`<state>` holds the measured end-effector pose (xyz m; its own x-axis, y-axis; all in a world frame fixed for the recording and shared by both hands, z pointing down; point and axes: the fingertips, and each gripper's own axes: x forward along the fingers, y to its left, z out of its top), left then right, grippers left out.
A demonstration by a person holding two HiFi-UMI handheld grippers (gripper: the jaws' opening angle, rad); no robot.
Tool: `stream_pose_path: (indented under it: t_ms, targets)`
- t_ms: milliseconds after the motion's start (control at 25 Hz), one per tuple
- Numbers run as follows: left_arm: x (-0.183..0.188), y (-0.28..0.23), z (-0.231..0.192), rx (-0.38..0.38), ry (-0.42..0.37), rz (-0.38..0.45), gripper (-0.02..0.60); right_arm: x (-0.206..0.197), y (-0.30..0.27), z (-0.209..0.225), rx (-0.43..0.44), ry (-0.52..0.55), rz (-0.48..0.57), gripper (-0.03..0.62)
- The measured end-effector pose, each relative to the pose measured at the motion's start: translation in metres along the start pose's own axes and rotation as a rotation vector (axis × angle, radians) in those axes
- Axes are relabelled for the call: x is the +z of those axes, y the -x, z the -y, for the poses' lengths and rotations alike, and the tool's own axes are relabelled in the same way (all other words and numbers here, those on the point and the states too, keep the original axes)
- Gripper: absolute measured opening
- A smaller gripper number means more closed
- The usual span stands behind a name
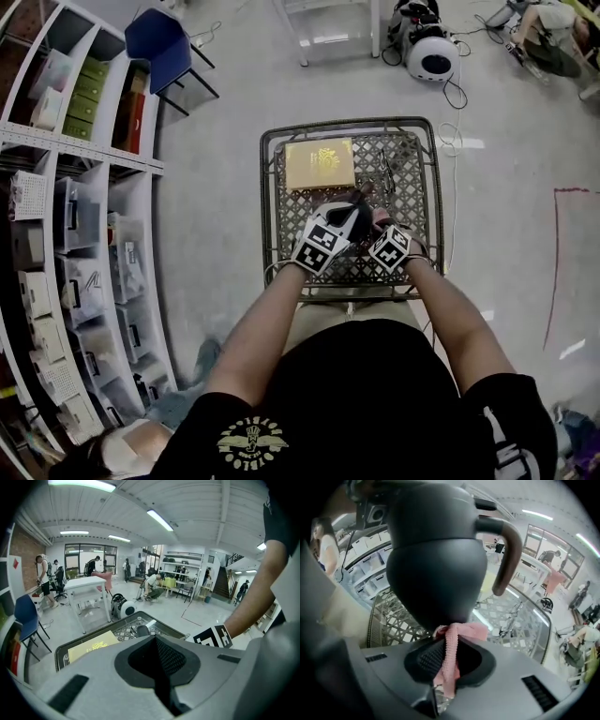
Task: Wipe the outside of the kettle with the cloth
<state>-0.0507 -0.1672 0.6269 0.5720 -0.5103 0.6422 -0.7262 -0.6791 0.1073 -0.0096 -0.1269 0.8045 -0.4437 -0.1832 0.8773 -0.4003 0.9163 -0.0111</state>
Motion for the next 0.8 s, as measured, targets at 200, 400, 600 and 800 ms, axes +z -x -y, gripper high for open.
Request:
stream_pose_path:
  t_ms: [200,400,600,800]
  targets:
    - [0.003,0.000,0.000,0.000,-0.012,0.012,0.005,0.003,0.011,0.029,-0.058,-0.028,0.005,0.043]
    - [0.005,0.004,0.000,0.000,-0.012,0.012,0.005,-0.014,0.033,0.037,-0.073,-0.067,0.009,0.043]
    - [0.005,0.004,-0.002,0.000,-0.014,0.011,0.005,-0.049,0.044,0.042,-0.092,-0.143,-0.014,0.043]
    - [0.005,0.002,0.000,-0.002,-0.005,0.007,0.006,-0.086,0.049,0.040,-0.097,-0.217,-0.038,0.043]
